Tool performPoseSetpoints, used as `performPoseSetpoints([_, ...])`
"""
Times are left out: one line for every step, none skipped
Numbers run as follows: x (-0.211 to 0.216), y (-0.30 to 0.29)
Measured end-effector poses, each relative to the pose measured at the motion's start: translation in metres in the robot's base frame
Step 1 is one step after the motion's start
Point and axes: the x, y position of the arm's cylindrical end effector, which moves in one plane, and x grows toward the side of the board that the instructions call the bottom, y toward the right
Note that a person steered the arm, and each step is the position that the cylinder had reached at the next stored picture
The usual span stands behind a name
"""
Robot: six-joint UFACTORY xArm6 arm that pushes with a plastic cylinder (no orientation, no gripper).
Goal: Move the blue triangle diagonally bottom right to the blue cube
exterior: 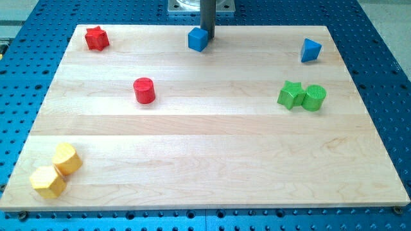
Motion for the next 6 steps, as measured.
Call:
performPoseSetpoints([0.0, 0.03])
performPoseSetpoints([0.0, 0.111])
performPoseSetpoints([0.0, 0.145])
performPoseSetpoints([0.018, 0.219])
performPoseSetpoints([0.048, 0.269])
performPoseSetpoints([0.068, 0.221])
